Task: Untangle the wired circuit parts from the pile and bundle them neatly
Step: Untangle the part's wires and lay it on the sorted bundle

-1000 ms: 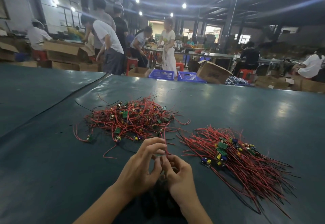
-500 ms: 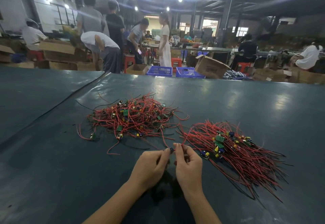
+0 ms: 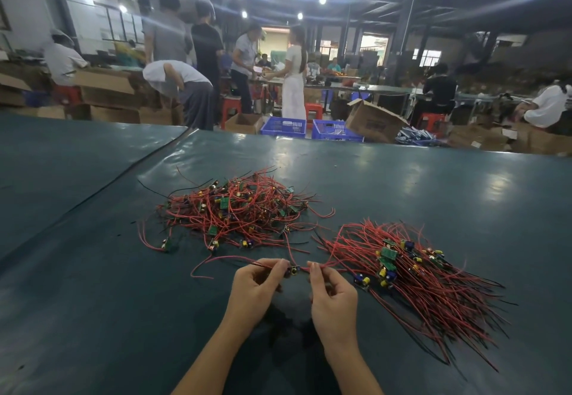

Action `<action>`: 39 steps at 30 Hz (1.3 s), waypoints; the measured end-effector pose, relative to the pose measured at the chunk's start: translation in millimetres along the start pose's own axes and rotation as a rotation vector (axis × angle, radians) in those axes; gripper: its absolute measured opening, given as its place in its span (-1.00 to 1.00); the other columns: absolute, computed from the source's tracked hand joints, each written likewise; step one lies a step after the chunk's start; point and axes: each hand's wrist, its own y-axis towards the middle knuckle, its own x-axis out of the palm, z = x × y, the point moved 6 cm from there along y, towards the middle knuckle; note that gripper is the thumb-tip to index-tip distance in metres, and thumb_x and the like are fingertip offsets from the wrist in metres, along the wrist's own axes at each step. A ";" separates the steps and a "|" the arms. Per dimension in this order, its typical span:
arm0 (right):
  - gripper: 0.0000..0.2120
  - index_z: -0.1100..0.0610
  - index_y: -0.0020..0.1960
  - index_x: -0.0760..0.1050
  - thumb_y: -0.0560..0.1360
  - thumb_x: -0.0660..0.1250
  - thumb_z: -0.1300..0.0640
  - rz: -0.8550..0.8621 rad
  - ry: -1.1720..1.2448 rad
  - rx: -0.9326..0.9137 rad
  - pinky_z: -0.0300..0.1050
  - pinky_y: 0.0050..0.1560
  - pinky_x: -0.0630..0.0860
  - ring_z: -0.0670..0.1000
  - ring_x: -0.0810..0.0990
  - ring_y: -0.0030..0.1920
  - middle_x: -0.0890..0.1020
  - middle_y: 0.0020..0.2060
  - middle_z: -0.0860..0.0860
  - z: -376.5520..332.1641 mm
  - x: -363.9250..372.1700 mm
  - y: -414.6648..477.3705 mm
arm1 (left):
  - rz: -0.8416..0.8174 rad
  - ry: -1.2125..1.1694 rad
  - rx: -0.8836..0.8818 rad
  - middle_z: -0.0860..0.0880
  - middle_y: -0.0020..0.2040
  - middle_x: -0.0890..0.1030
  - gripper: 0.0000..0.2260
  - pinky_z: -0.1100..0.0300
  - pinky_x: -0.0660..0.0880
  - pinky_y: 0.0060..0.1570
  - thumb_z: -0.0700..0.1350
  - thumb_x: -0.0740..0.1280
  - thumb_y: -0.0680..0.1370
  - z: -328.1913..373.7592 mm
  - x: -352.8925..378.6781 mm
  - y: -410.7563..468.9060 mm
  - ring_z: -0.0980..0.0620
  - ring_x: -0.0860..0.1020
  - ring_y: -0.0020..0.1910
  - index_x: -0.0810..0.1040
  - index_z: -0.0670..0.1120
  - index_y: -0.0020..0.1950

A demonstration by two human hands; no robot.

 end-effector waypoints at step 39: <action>-0.81 -0.02 -0.24 0.71 0.53 0.40 0.09 -0.068 0.148 0.197 -0.28 -0.42 0.35 -0.12 0.37 -0.42 0.51 -0.46 -0.04 2.0 16.5 0.1 | -0.100 -0.137 0.008 -0.03 -0.42 0.59 -0.75 0.31 0.45 -0.35 -0.06 0.41 0.40 8.8 10.8 1.5 0.11 0.51 -0.43 0.64 -0.27 -0.16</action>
